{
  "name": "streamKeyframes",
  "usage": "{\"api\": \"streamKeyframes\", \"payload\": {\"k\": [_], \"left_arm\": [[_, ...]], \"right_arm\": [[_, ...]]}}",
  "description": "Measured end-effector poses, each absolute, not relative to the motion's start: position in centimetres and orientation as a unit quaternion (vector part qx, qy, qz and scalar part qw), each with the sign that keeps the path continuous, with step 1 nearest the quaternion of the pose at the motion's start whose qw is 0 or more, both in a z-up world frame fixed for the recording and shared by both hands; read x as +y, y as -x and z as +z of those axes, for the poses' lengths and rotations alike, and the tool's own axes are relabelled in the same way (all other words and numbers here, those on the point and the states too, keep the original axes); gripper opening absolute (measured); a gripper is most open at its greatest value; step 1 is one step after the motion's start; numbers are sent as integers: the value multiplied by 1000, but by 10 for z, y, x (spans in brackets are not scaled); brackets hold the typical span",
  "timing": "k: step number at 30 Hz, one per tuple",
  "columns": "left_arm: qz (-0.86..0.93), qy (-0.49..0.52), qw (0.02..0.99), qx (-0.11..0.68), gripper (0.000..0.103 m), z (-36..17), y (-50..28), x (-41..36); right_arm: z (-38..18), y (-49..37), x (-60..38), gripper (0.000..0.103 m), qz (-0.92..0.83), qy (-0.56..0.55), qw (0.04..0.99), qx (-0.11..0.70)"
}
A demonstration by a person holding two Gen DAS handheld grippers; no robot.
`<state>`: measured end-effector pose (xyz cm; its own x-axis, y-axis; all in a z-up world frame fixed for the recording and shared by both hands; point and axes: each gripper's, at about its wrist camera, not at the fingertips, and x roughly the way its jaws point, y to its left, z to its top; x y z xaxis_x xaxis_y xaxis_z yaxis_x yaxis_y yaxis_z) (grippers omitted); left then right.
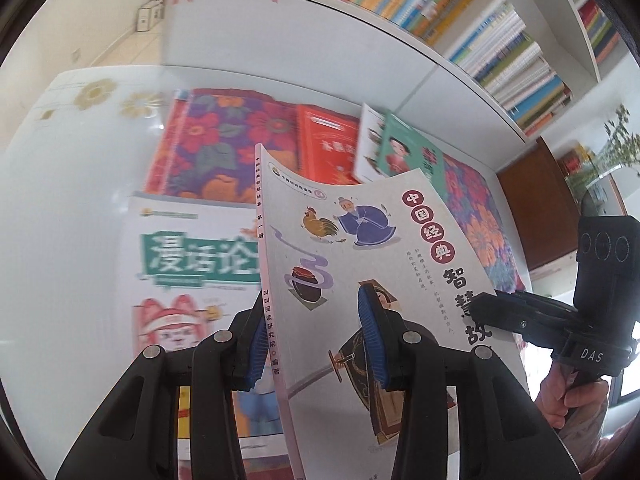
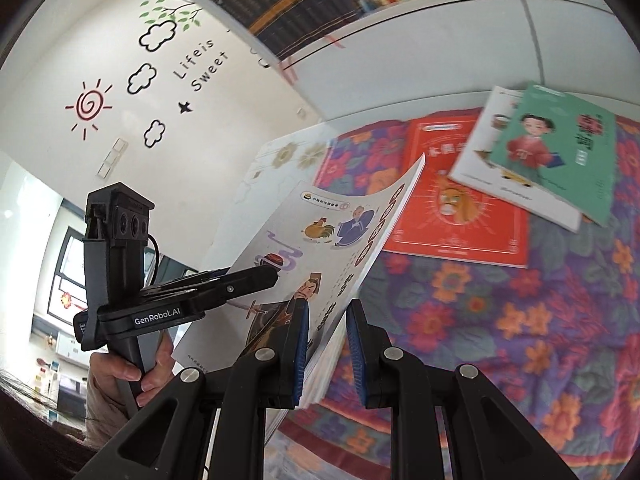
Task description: Organize books
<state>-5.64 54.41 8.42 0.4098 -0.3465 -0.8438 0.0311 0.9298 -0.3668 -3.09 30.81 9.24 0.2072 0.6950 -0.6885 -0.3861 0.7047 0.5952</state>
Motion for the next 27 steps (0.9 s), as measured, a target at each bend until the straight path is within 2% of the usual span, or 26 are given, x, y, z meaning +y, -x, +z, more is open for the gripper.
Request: {"api": "streamKeyframes", "payload": {"k": [9,27], "left_arm": [[-78,172,828,529,37,63,67,599],[-53,189,811,551,37,28,72,628]], "right_arm": [[71,30,362,20,385,-149,740,531],[16,34,394,20,365,-157,707,584]]}}
